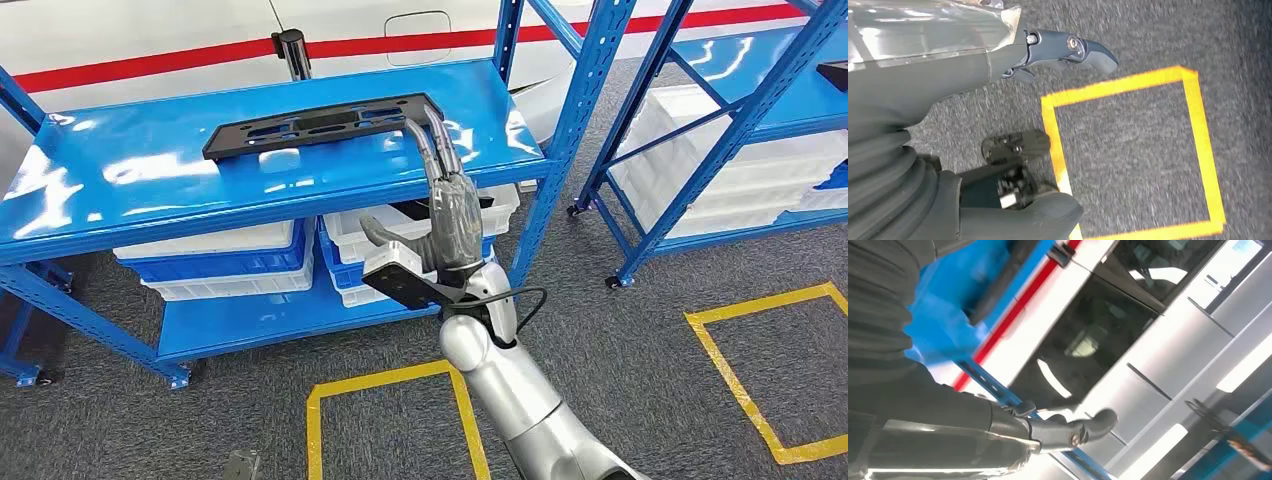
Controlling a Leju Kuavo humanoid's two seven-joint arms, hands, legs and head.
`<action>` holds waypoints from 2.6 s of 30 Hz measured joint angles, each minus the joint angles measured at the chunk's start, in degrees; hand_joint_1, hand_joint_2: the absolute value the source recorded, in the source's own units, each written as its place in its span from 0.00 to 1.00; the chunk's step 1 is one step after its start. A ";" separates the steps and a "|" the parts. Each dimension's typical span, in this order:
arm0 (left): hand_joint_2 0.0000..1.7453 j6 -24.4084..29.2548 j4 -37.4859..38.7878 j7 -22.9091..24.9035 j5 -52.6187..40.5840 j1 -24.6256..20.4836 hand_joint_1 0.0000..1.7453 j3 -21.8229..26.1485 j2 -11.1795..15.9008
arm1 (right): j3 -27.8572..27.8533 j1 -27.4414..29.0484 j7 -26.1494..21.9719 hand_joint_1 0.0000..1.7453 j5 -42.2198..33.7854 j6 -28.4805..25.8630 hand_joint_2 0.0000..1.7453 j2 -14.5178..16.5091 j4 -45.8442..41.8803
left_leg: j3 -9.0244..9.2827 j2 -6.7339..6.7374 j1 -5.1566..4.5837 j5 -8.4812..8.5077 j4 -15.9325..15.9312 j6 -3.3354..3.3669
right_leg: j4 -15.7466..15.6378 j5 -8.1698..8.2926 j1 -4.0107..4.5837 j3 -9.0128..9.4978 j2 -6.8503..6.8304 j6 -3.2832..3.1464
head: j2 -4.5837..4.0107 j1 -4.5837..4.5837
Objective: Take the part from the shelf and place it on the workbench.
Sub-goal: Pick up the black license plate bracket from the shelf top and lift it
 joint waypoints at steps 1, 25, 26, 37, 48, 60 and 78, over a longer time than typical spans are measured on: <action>0.00 -0.57 0.00 0.18 0.12 -0.12 0.00 -0.04 -0.01 | 0.31 -0.99 1.06 0.00 1.06 0.59 1.00 0.22 0.11 | 0.00 0.01 0.00 0.01 0.00 -0.02 | 0.01 0.00 0.00 0.00 0.00 0.00 | 0.00 0.00; 0.00 -8.45 0.00 0.63 2.56 -2.79 0.00 0.16 -0.03 | 4.37 -22.30 11.61 0.00 12.51 8.74 1.00 9.34 26.21 | -0.09 -0.12 -0.02 0.12 0.04 -0.05 | 0.05 0.03 0.00 -0.04 -0.01 0.04 | 0.00 0.00; 0.00 -7.97 0.00 0.30 2.77 -2.79 0.00 0.37 -0.02 | 4.36 -22.82 11.49 0.00 11.96 8.73 1.00 9.57 27.33 | -0.09 -0.13 -0.01 0.12 0.04 -0.05 | 0.05 0.03 0.00 -0.04 -0.01 0.03 | 0.00 0.00; 0.00 -3.75 -0.20 -5.44 6.92 -2.60 0.00 4.43 -0.02 | 3.28 -24.38 9.43 0.00 1.37 14.68 1.00 9.68 29.71 | -0.12 -0.15 -0.02 0.12 0.07 -0.05 | 0.05 0.03 0.01 -0.12 -0.02 0.04 | 0.00 -0.01; 0.00 -3.29 -1.36 -9.43 10.17 -1.71 0.00 9.05 0.46 | 1.04 -24.05 9.69 0.00 -7.08 20.08 1.00 2.31 17.25 | -0.20 -0.10 -0.04 0.11 0.19 -0.04 | 0.05 0.08 0.00 -0.14 -0.01 0.12 | 0.00 0.00; 0.00 -4.37 -1.49 -10.46 12.41 -1.61 0.00 10.80 0.54 | 1.42 -24.18 8.48 0.00 -9.45 19.50 1.00 1.62 16.90 | -0.54 -0.20 -0.03 0.05 0.62 0.04 | 0.04 0.17 -0.31 -0.13 -0.03 0.26 | 0.00 0.01; 0.00 -6.02 -1.37 -10.81 15.13 -1.10 0.00 12.36 1.13 | 2.38 -25.57 5.66 0.00 -11.45 17.86 1.00 1.80 20.65 | -1.99 -0.30 -0.95 0.44 1.29 1.08 | -0.44 1.17 -0.09 -0.66 -0.10 1.47 | 0.00 0.22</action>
